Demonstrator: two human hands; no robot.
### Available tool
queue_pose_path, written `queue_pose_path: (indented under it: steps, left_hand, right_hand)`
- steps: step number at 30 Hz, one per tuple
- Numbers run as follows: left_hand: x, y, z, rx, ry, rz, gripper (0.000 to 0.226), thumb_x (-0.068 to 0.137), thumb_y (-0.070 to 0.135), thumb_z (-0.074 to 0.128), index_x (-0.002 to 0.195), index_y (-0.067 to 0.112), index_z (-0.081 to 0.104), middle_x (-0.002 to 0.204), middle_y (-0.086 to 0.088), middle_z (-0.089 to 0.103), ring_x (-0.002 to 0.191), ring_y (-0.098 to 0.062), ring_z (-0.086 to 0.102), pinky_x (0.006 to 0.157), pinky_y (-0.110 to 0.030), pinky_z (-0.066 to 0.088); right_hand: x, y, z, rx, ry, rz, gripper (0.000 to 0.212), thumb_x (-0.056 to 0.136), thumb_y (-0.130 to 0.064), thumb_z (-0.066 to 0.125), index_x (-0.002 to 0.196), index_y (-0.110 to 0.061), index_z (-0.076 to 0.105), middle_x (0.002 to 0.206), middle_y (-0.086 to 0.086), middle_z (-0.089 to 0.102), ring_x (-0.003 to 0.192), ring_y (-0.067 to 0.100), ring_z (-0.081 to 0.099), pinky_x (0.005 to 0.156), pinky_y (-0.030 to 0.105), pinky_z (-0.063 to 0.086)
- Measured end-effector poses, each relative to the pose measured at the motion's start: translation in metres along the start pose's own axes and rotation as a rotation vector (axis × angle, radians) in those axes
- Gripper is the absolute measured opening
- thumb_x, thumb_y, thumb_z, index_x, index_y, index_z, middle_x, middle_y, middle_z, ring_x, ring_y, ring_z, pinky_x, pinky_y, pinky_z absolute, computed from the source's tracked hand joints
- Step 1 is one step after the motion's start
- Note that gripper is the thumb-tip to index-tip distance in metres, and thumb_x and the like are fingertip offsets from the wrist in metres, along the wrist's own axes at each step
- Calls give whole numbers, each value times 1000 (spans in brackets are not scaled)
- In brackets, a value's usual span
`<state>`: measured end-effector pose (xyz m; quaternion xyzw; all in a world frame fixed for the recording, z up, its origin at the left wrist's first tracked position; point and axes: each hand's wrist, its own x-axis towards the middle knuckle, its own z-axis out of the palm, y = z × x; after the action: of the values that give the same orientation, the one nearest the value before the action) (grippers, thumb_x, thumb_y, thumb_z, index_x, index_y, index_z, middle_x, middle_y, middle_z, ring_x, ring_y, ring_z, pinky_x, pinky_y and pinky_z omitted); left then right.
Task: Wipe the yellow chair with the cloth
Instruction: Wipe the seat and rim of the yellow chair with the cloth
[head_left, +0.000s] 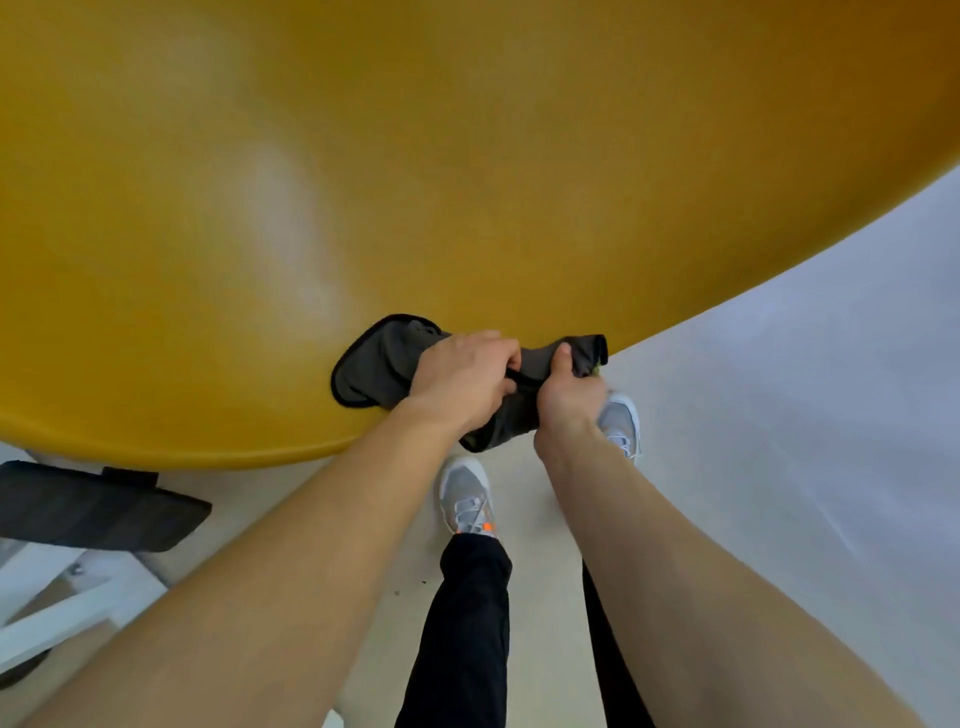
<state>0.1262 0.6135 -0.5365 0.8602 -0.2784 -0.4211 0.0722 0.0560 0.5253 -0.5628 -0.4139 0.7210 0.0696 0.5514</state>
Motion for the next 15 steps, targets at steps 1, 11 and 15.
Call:
queue_pose_path:
  steps: [1, 11, 15]
  left_hand:
    - [14, 18, 5, -25, 38, 6, 14, 95, 32, 63, 107, 29, 59, 108, 5, 58, 102, -24, 56, 70, -34, 38]
    - [122, 143, -14, -275, 174, 21, 13, 93, 31, 64, 106, 29, 61, 109, 6, 60, 101, -23, 57, 71, -33, 35]
    - [181, 211, -46, -346, 275, -14, 12, 95, 27, 61, 107, 27, 61, 115, 2, 62, 105, -25, 57, 75, -34, 41]
  right_hand:
    - [12, -13, -12, -3, 9, -31, 19, 100, -33, 55, 88, -19, 57, 90, 4, 67, 77, 18, 63, 77, 37, 56]
    - [113, -139, -85, -33, 133, -265, 26, 96, -35, 60, 114, -17, 54, 109, 5, 65, 103, 27, 64, 96, 44, 52]
    - [154, -226, -108, -99, 197, -431, 32, 92, -35, 59, 114, -13, 59, 111, 9, 68, 106, 30, 65, 96, 42, 51]
